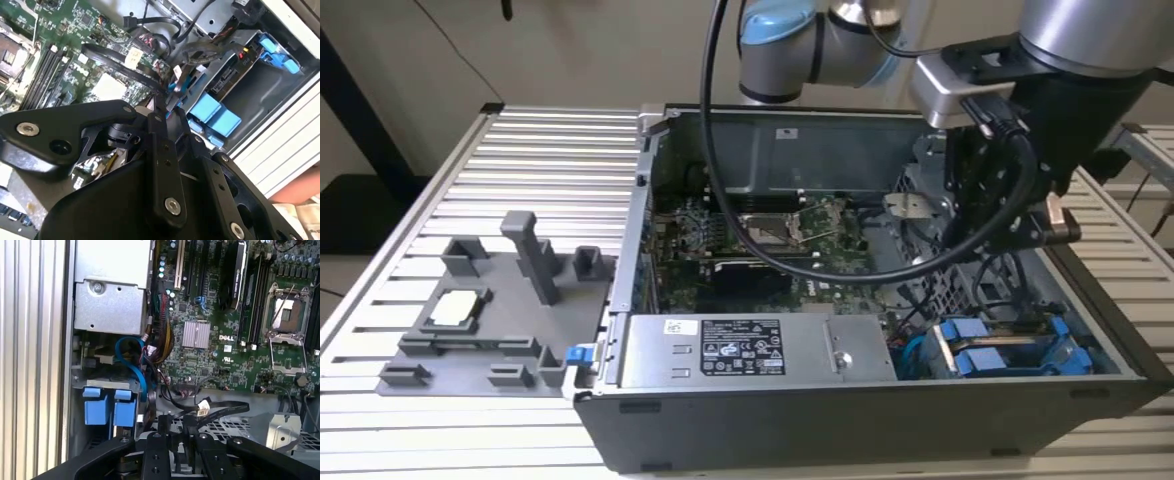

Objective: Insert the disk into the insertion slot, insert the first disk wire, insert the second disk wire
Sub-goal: 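Insert the second disk wire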

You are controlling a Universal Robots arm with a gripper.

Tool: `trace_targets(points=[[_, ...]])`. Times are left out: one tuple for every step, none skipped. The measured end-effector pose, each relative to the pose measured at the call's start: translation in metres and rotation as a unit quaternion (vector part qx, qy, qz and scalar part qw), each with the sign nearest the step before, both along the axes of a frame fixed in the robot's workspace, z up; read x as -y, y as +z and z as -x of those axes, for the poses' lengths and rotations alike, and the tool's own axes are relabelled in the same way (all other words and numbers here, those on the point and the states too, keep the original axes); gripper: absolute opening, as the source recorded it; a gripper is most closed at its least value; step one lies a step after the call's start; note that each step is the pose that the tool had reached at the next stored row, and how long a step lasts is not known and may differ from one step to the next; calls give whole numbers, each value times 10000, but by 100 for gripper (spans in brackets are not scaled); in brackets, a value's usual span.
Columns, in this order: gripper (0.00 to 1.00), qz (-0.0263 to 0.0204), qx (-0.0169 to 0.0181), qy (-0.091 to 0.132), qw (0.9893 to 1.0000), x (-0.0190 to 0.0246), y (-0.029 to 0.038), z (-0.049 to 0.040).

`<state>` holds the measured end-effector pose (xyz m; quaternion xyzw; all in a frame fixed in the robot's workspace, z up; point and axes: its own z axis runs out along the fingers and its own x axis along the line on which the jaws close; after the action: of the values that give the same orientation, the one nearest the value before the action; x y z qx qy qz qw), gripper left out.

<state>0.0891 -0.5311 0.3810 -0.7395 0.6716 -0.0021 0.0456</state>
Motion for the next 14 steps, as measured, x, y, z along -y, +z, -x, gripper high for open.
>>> trace_targets(points=[[27, 9, 35, 13, 10000, 0, -2, 4], [27, 19, 75, 23, 10000, 0, -3, 9], [27, 31, 119, 33, 9999, 0, -4, 14], [25, 44, 162, 39, 9999, 0, -5, 19], [25, 56, 196, 43, 9998, 0, -6, 25], [25, 61, 221, 46, 9997, 0, -7, 31], [18, 65, 243, 49, 9997, 0, -6, 41], [18, 69, 261, 53, 9996, 0, -6, 54], [18, 70, 279, 56, 9996, 0, -6, 66], [18, 72, 295, 60, 9995, 1, -6, 77], [18, 73, 306, 62, 9995, 1, -6, 83], [18, 73, 312, 64, 9995, 2, -6, 84], [18, 73, 312, 66, 9995, 4, -6, 84], [18, 73, 313, 67, 9995, 8, -7, 85]])
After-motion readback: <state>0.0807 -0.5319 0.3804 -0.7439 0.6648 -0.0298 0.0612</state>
